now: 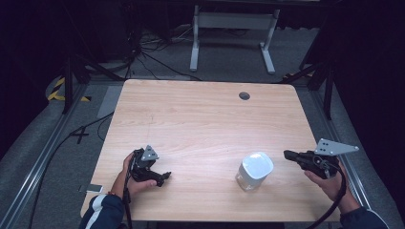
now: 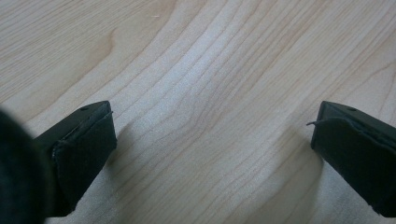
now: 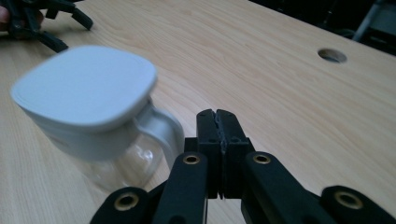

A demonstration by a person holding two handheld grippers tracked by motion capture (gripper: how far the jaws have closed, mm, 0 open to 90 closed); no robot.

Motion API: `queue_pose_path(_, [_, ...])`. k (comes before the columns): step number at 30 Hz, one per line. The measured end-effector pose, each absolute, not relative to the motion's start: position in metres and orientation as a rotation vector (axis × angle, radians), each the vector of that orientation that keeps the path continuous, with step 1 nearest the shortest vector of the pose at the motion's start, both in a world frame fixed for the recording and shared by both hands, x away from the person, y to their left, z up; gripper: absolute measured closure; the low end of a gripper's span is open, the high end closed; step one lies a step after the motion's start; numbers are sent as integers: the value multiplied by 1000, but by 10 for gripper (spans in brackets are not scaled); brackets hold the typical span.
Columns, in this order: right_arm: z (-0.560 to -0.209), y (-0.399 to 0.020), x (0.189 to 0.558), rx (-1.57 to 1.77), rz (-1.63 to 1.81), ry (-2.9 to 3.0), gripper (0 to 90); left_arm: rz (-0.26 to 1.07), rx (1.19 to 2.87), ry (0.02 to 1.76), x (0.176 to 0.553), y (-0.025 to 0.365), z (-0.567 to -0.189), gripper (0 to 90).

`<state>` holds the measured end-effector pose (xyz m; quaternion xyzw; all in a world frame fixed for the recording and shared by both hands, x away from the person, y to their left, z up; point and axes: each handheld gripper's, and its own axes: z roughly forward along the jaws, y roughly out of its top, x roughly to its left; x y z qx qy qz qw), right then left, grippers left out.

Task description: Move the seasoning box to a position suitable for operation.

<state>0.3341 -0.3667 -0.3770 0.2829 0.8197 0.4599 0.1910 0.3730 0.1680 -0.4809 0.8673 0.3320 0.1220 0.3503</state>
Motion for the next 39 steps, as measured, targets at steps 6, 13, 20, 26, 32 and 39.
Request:
queue_pose_path(6, [-362,-330,339,640,1286,2365,900,316,2246,860,373,168,-481,3])
queue_pose_path(13, [-365,-317,343,618,1248,2412,900,316,2246,860,373,168,-481,3])
queue_pose_path(20, [-366,-317,339,598,1261,2425,900,316,2247,859,373,168,-481,4])
queue_pose_path(26, [-367,-317,341,604,1274,2413,900,328,2238,890,370,166,-478,41])
queue_pose_path(32, [-368,-318,338,590,1274,2404,900,327,2230,791,363,152,-467,265])
queue_pose_path(39, [-368,-320,338,592,1287,2411,900,348,2175,642,354,130,-449,368])
